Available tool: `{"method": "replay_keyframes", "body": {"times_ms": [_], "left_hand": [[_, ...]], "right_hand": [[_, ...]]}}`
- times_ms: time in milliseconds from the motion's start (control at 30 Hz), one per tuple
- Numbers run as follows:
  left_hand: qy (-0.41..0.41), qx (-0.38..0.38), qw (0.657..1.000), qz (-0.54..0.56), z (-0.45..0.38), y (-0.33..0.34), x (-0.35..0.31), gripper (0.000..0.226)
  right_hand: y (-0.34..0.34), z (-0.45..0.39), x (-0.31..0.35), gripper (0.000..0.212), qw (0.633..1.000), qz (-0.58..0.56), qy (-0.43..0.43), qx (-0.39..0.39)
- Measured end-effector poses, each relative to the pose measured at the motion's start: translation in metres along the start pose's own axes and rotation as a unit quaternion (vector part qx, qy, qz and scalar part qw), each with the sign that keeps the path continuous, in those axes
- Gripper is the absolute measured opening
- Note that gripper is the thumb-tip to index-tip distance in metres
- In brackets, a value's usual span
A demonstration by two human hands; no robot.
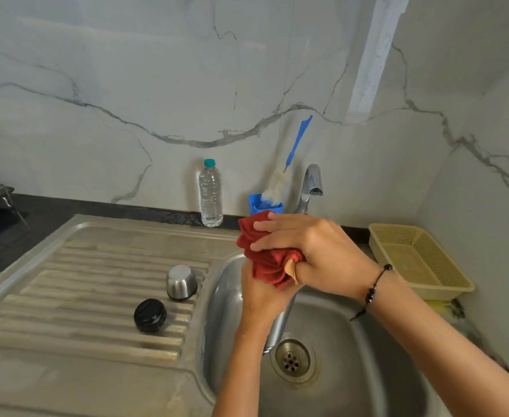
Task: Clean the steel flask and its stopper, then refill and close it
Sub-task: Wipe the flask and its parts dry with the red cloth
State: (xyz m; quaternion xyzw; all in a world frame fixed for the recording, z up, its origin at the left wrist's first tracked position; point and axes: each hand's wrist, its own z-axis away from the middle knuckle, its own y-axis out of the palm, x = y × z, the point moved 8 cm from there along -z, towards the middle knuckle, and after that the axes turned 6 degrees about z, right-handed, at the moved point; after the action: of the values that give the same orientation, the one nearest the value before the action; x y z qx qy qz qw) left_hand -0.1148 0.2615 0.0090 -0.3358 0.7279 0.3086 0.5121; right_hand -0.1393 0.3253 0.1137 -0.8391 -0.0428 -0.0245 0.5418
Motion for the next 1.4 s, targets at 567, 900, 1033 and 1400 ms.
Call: {"method": "replay_keyframes", "body": {"times_ms": [567, 900, 1033, 1400], "left_hand": [[0.027, -0.069, 0.991, -0.109, 0.009, 0.000, -0.007, 0.075], [0.016, -0.067, 0.995, -0.078, 0.008, -0.008, -0.009, 0.068], [0.030, -0.077, 0.994, -0.071, 0.010, -0.012, -0.014, 0.069], [0.017, -0.075, 0.992, -0.098, 0.014, -0.002, -0.015, 0.074]], "right_hand": [[0.001, 0.006, -0.053, 0.053, 0.966, -0.148, 0.213, 0.002], [-0.016, 0.023, -0.021, 0.059, 0.982, -0.103, 0.129, -0.096], [-0.011, 0.026, -0.025, 0.054, 0.982, -0.072, 0.143, -0.100], [-0.013, 0.038, -0.043, 0.049, 0.963, -0.098, 0.221, -0.120]]}}
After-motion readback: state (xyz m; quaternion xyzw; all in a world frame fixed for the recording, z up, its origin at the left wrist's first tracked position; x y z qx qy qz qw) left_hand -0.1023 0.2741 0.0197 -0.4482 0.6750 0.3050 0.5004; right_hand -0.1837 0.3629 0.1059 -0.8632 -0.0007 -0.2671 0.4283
